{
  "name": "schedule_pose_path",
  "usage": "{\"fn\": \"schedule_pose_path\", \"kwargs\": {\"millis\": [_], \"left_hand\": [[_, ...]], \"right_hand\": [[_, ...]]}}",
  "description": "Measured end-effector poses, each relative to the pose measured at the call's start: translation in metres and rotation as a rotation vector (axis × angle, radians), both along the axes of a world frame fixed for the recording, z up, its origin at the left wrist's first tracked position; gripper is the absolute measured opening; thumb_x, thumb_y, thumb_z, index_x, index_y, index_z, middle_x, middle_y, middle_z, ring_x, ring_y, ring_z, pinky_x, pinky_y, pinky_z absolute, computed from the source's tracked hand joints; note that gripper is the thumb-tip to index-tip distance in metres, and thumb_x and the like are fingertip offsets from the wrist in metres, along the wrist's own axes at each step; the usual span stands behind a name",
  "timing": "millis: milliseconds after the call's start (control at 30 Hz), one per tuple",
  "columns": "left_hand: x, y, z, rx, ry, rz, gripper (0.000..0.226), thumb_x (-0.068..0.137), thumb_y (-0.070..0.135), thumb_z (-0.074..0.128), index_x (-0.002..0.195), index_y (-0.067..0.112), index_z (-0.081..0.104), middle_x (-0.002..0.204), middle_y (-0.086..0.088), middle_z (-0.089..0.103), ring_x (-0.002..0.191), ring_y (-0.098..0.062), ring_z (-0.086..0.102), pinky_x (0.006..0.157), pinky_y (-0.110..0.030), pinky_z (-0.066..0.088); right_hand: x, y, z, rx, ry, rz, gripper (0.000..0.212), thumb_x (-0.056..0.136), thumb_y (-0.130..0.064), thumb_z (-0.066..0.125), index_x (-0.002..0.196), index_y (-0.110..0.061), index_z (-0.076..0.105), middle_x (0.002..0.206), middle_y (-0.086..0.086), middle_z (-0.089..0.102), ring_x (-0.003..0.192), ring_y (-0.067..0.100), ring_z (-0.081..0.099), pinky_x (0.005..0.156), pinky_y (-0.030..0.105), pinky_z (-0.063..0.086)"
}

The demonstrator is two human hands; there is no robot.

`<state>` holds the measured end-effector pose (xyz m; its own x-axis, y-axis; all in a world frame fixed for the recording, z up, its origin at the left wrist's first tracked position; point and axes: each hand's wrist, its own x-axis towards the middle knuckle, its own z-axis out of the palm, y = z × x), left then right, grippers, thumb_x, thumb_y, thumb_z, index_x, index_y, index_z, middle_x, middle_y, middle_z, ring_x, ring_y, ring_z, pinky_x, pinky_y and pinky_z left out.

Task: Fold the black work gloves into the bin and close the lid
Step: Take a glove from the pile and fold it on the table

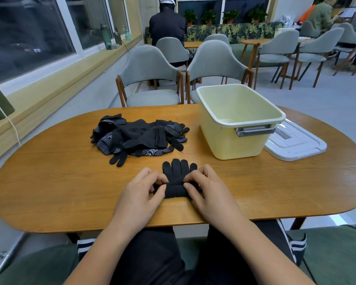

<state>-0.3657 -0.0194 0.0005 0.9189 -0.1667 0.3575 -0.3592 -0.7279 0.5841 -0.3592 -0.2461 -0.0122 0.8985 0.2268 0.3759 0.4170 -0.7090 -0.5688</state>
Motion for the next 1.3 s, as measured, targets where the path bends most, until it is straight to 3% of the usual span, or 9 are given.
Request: {"fn": "schedule_pose_path", "kwargs": {"millis": [100,233,333,467,667,867,1167,1300], "left_hand": [[-0.002,0.002,-0.001,0.010,-0.048,-0.066,0.022,0.101,0.019,0.070,0.103,0.041,0.067,0.106,0.023,0.060,0.091,-0.008,0.063,0.076,-0.034,0.054],[-0.006,0.001,0.001,0.063,-0.081,-0.061,0.023,0.100,0.016,0.070,0.102,0.039,0.071,0.107,0.026,0.060,0.094,-0.005,0.062,0.074,-0.020,0.047],[-0.006,0.000,0.001,0.106,-0.101,-0.057,0.018,0.094,0.022,0.072,0.103,0.037,0.071,0.106,0.026,0.059,0.102,-0.004,0.059,0.078,-0.024,0.050],[-0.005,0.001,0.000,0.144,-0.065,-0.088,0.028,0.086,0.032,0.075,0.109,0.040,0.062,0.111,0.028,0.054,0.110,-0.002,0.054,0.085,-0.028,0.052],[-0.001,0.000,-0.001,0.121,-0.038,-0.067,0.025,0.090,0.032,0.071,0.111,0.042,0.063,0.109,0.026,0.057,0.109,-0.003,0.055,0.086,-0.032,0.053],[-0.002,0.003,0.000,0.015,0.035,-0.042,0.016,0.095,0.026,0.067,0.103,0.040,0.063,0.103,0.020,0.064,0.103,-0.007,0.061,0.085,-0.034,0.053],[0.000,0.001,-0.002,0.019,0.004,0.002,0.009,0.102,0.033,0.064,0.100,0.040,0.068,0.101,0.020,0.063,0.094,-0.006,0.061,0.077,-0.034,0.053],[0.001,0.002,-0.004,-0.023,-0.035,0.009,0.014,0.104,0.031,0.065,0.108,0.039,0.075,0.107,0.023,0.059,0.103,-0.005,0.061,0.084,-0.028,0.051]], "right_hand": [[-0.004,0.000,0.001,0.008,-0.053,0.038,0.005,0.108,-0.033,0.060,0.112,-0.034,0.063,0.112,-0.014,0.044,0.090,0.009,0.058,0.075,0.039,0.056],[-0.008,-0.001,-0.001,-0.050,-0.103,0.053,0.012,0.111,-0.033,0.051,0.116,-0.033,0.062,0.113,-0.014,0.048,0.082,0.018,0.062,0.065,0.042,0.055],[-0.011,-0.001,0.000,-0.063,-0.114,0.053,0.016,0.108,-0.033,0.051,0.117,-0.030,0.064,0.116,-0.016,0.051,0.080,0.016,0.063,0.065,0.040,0.055],[-0.015,-0.001,0.003,-0.098,-0.085,0.032,0.020,0.099,-0.037,0.062,0.117,-0.030,0.068,0.116,-0.019,0.049,0.071,0.004,0.048,0.062,0.028,0.048],[-0.012,-0.001,0.004,-0.177,-0.064,0.026,0.027,0.099,-0.036,0.063,0.126,-0.034,0.062,0.123,-0.020,0.048,0.075,0.006,0.053,0.064,0.027,0.048],[-0.014,-0.001,0.005,-0.067,-0.028,0.038,0.023,0.099,-0.041,0.057,0.122,-0.038,0.059,0.110,-0.021,0.056,0.091,0.007,0.059,0.075,0.034,0.054],[-0.011,0.000,0.003,-0.005,-0.034,-0.005,0.004,0.100,-0.039,0.060,0.102,-0.035,0.061,0.101,-0.016,0.056,0.082,0.011,0.056,0.072,0.041,0.053],[-0.008,0.000,-0.001,0.010,-0.063,-0.084,0.009,0.101,-0.040,0.064,0.098,-0.033,0.066,0.100,-0.015,0.049,0.079,0.010,0.052,0.066,0.039,0.051]]}}
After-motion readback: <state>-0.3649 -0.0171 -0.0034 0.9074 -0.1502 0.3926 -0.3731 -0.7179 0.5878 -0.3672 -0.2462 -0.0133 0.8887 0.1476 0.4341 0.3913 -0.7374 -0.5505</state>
